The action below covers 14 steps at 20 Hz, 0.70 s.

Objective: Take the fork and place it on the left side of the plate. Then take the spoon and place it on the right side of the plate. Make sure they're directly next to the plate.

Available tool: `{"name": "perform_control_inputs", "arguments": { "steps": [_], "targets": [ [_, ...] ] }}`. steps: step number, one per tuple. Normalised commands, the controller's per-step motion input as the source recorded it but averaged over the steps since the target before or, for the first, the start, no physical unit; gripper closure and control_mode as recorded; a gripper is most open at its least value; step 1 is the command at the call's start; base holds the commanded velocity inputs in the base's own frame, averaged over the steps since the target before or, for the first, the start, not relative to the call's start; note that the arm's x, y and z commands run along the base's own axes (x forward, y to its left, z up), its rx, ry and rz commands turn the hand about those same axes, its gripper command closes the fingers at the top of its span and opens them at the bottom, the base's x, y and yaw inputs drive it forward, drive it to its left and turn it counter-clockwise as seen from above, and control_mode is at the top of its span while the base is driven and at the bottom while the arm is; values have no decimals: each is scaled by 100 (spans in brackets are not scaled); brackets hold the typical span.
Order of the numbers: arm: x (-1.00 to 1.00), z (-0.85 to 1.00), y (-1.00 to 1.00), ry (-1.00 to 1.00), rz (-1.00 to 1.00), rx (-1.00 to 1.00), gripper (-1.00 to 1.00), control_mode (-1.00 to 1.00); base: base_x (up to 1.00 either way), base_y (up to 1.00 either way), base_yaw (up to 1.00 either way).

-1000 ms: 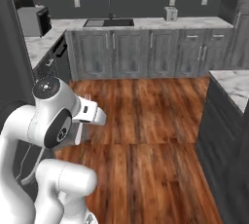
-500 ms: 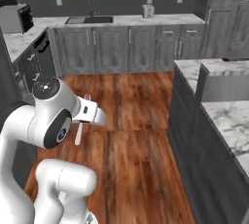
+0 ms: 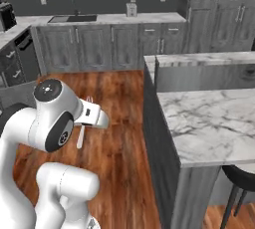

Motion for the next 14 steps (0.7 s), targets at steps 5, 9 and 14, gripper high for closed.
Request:
{"name": "perform_control_inputs", "arguments": {
  "steps": [5,9,14],
  "targets": [
    [0,0,0,0,0,0,100,100,-26,-100,-1],
    [0,0,0,0,0,0,100,100,-11,-100,-1],
    [0,0,0,0,0,0,100,100,0,-100,0]
  ]
}}
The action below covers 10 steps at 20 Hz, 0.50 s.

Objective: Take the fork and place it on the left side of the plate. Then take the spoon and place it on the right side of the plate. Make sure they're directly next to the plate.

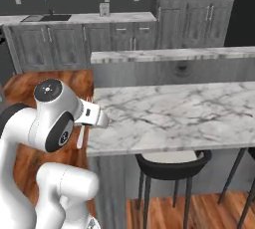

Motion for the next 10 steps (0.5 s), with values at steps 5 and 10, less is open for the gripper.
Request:
{"name": "perform_control_inputs", "arguments": {
  "steps": [5,10],
  "targets": [
    [0,0,0,0,0,0,100,100,0,-100,0],
    [0,0,0,0,0,0,100,100,0,-100,0]
  ]
}}
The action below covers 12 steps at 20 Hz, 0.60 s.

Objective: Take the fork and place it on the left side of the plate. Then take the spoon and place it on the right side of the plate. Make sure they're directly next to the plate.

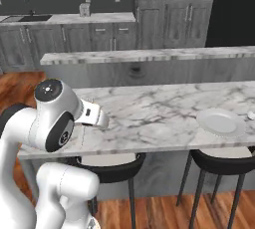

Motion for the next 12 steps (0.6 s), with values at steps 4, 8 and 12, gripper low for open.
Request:
{"name": "perform_control_inputs", "arguments": {
  "steps": [4,8,12],
  "targets": [
    [0,0,0,0,0,0,100,100,0,-98,0],
    [0,0,0,0,0,0,100,100,0,-84,1],
    [0,0,0,0,0,0,100,100,6,-59,10]
  ]
}}
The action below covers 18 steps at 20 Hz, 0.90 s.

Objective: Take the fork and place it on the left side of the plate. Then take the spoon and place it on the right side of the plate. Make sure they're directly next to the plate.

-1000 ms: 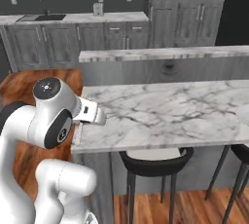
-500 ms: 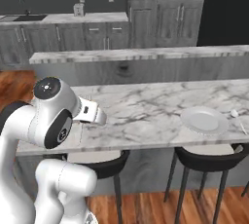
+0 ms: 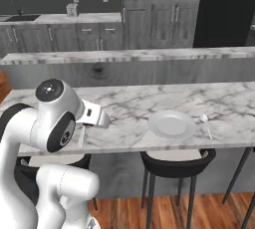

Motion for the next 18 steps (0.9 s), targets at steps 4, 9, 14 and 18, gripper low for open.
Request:
{"name": "perform_control_inputs", "arguments": {
  "steps": [4,9,14,18],
  "targets": [
    [0,0,0,0,0,0,100,100,19,-52,14],
    [0,0,0,0,0,0,100,100,28,-42,14],
    [48,-21,-1,16,6,0,100,-100,20,-10,5],
    [86,-38,4,27,9,-1,100,-100,0,0,0]
  ]
}}
